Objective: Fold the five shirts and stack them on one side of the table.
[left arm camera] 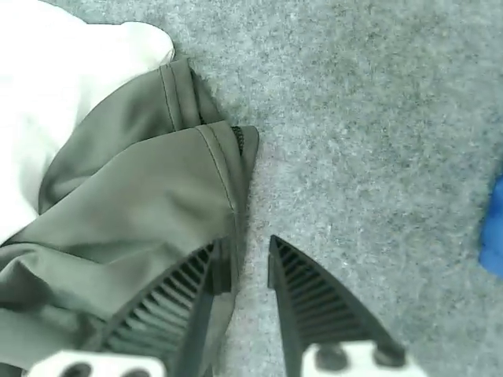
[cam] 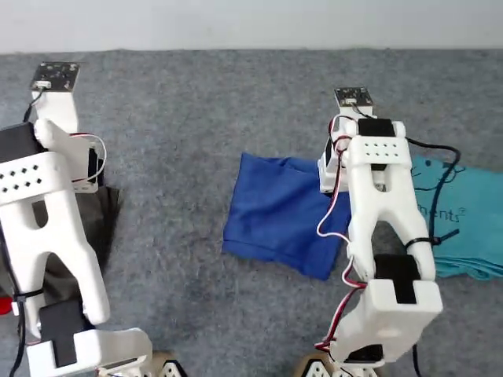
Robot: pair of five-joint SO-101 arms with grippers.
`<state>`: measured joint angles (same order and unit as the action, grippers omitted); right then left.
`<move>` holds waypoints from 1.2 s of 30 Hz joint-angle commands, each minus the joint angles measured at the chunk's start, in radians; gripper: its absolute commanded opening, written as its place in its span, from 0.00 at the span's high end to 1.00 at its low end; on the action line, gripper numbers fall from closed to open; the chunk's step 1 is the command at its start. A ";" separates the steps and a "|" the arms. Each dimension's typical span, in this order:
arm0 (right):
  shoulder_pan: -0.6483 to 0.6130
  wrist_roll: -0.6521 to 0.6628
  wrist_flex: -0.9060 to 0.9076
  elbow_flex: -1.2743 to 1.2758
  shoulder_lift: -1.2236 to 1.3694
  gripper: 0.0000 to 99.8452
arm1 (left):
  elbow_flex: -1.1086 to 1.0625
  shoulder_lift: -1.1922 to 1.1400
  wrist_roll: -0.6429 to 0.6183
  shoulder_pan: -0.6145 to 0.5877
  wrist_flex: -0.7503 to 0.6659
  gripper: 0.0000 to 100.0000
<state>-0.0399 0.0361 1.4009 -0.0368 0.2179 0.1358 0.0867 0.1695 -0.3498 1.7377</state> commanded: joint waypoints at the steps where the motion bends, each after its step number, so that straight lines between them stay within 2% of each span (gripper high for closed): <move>1: -0.005 -0.009 0.061 -0.112 0.007 0.82 | 0.002 0.043 0.009 -0.006 0.015 0.91; 9: 0.058 -0.008 0.068 -0.158 0.039 0.82 | -0.010 0.041 0.009 -0.006 0.015 0.91; 15: 0.056 -0.008 0.065 -0.163 0.136 0.82 | -0.081 0.041 0.009 -0.006 0.014 0.91; 21: 0.045 -0.008 0.051 -0.203 0.188 0.99 | -0.094 0.041 0.011 -0.006 0.012 0.91; 28: 0.047 -0.002 0.062 -0.310 0.239 0.99 | -0.094 0.041 0.011 -0.006 0.012 0.91; 36: 0.041 0.184 0.048 -0.446 0.246 0.99 | -0.094 0.041 0.011 -0.006 0.012 0.91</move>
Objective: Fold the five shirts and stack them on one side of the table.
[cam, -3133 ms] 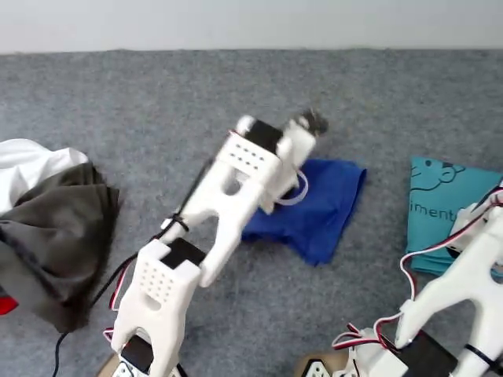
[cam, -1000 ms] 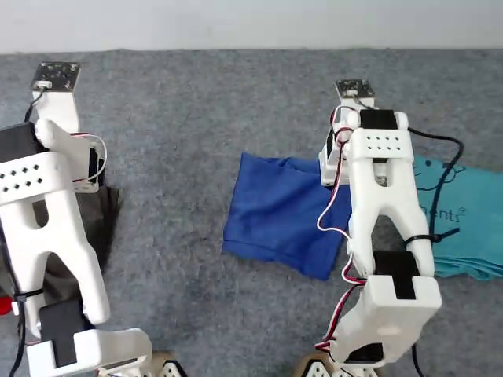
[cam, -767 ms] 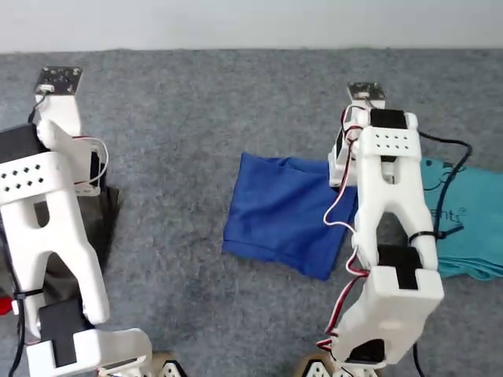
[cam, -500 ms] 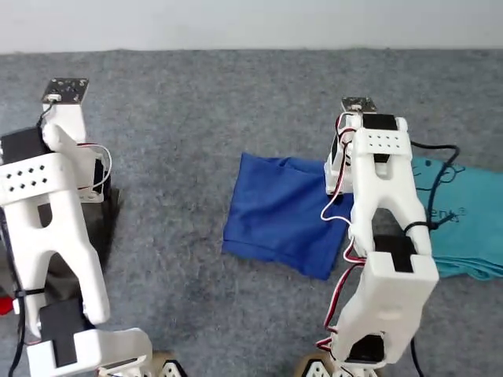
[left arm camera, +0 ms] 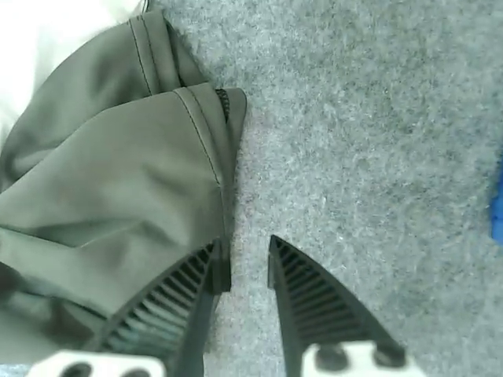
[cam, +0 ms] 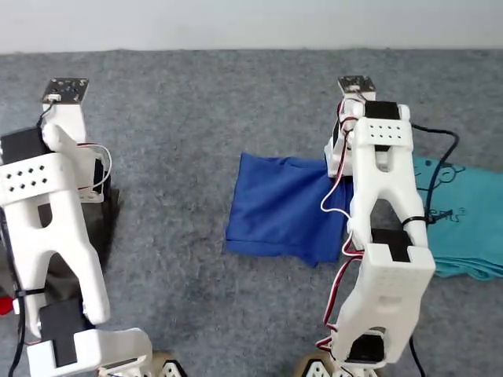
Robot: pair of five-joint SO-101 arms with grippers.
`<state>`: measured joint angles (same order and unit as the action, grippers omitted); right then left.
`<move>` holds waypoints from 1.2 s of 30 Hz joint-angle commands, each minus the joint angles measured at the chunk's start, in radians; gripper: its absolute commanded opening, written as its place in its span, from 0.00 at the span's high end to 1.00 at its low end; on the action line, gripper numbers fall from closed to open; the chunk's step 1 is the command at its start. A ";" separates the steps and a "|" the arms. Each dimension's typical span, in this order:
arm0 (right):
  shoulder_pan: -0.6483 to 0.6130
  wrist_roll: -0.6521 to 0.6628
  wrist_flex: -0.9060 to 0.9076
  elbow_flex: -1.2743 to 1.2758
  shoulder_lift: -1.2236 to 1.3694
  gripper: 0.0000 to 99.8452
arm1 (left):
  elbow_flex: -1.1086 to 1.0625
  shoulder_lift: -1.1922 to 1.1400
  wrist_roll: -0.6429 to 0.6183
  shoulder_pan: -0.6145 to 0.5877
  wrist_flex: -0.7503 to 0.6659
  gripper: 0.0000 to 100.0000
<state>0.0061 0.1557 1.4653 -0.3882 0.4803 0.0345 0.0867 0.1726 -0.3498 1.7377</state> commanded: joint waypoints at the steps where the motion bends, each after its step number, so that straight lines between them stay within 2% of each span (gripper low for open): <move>1: -0.005 0.086 -0.033 -0.112 -0.016 0.99 | 0.007 0.041 0.008 -0.006 0.012 0.91; 8: -0.042 0.181 -0.143 -0.183 -0.016 0.99 | 0.007 0.041 0.008 -0.006 0.012 0.91; 16: -0.025 0.180 -0.093 -0.192 0.038 0.98 | 0.007 0.041 0.008 -0.006 0.012 0.91; 19: -0.024 0.176 -0.005 -0.195 0.047 0.90 | 0.007 0.041 0.008 -0.006 0.012 0.91; 22: -0.033 0.117 0.114 -0.235 0.007 0.79 | 0.005 0.041 0.008 -0.006 0.012 0.91; 25: -0.038 0.057 0.189 -0.269 -0.028 0.74 | 0.005 0.041 0.008 -0.003 0.012 0.91; 30: -0.073 0.044 0.317 -0.279 -0.036 0.82 | 0.005 0.041 0.008 -0.002 0.012 0.91; 34: -0.073 0.044 0.329 -0.242 -0.007 0.94 | 0.005 0.041 0.008 -0.002 0.014 0.91; 36: -0.067 0.044 0.331 -0.201 0.012 0.96 | 0.005 0.041 0.008 -0.002 0.014 0.91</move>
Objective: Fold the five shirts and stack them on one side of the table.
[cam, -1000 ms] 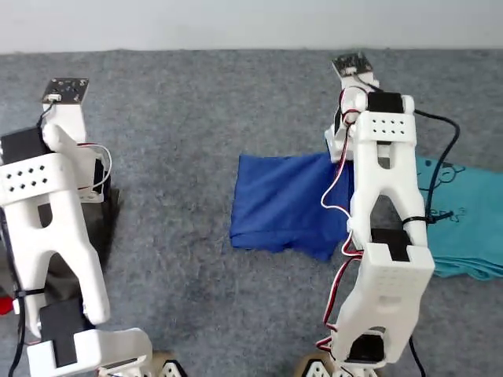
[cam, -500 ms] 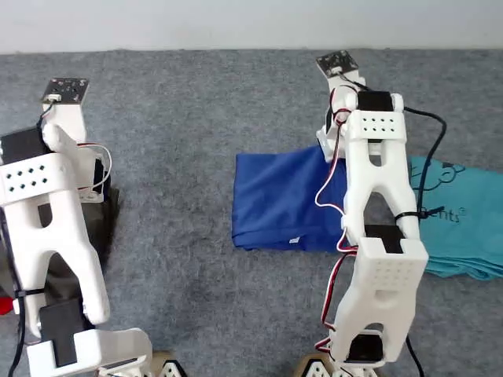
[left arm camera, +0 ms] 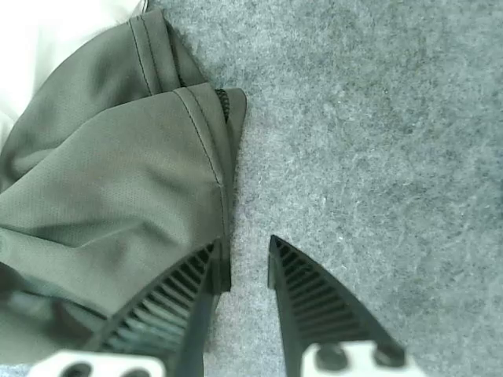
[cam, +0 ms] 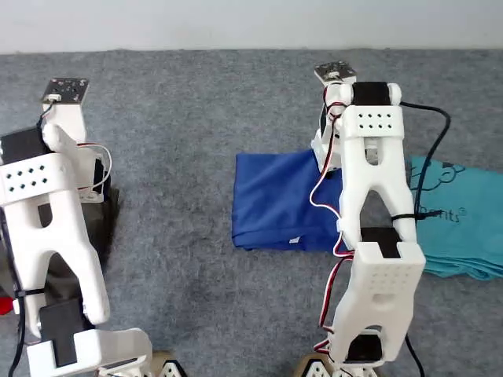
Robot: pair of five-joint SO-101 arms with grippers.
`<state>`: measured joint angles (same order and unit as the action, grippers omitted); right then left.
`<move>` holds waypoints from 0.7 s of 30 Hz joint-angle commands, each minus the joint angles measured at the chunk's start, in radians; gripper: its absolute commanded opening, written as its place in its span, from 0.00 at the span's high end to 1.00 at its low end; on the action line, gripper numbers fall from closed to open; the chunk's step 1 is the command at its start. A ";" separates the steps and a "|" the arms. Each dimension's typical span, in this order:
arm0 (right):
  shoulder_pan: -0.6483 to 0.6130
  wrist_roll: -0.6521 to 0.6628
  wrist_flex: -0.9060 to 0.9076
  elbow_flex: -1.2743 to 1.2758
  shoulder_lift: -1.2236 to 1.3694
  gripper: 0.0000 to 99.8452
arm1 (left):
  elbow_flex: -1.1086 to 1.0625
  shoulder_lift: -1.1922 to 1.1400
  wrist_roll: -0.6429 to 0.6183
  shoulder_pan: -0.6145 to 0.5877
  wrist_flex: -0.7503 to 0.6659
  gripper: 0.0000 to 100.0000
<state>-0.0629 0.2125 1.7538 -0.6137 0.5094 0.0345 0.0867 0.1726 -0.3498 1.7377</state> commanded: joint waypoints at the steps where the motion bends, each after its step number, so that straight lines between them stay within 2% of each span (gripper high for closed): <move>1: 0.005 -0.012 0.042 0.057 -0.015 0.95 | 0.005 0.041 0.008 -0.002 0.014 0.91; 6: 0.012 -0.014 0.042 0.206 -0.005 0.89 | 0.005 0.041 0.008 -0.002 0.014 0.91; 21: 0.062 -0.051 0.044 0.305 0.004 0.89 | 0.005 0.041 0.008 -0.002 0.014 0.91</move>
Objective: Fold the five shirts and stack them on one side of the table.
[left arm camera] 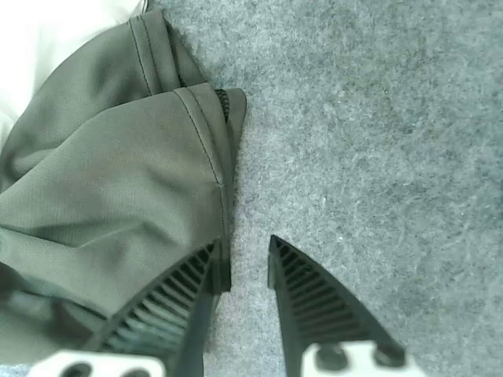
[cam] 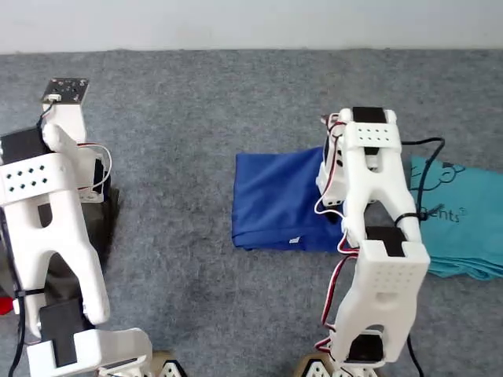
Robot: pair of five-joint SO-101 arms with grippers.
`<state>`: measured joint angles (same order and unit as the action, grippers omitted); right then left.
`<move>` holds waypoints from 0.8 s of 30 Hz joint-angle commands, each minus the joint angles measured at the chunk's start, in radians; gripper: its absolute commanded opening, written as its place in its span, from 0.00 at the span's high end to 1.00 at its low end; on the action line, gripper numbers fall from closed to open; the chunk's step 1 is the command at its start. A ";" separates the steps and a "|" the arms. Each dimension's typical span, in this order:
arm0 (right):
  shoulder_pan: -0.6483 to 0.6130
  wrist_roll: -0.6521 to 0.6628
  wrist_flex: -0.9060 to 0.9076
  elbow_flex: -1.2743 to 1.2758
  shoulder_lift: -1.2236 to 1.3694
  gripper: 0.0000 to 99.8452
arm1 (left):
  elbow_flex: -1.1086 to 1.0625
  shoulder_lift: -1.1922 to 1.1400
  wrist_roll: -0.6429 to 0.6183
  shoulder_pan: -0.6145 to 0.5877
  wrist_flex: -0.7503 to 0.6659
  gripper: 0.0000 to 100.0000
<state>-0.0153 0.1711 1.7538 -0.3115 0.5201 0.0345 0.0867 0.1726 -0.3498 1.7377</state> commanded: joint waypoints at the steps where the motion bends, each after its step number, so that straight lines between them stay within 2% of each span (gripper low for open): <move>1: 0.015 -0.009 0.042 0.012 -0.008 0.89 | 0.005 0.041 0.008 -0.002 0.014 0.91; 8: 0.018 -0.012 0.039 0.018 -0.007 0.88 | 0.005 0.041 0.008 0.000 0.014 0.91; 14: 0.074 -0.008 0.039 0.020 -0.007 0.88 | 0.005 0.041 0.008 0.000 0.014 0.91; 24: 0.004 -0.011 0.012 0.026 0.070 0.89 | 0.005 0.041 0.008 0.000 0.014 0.91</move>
<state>0.0092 0.1695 1.7538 -0.2854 0.5708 0.0345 0.0867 0.1726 -0.3498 1.7377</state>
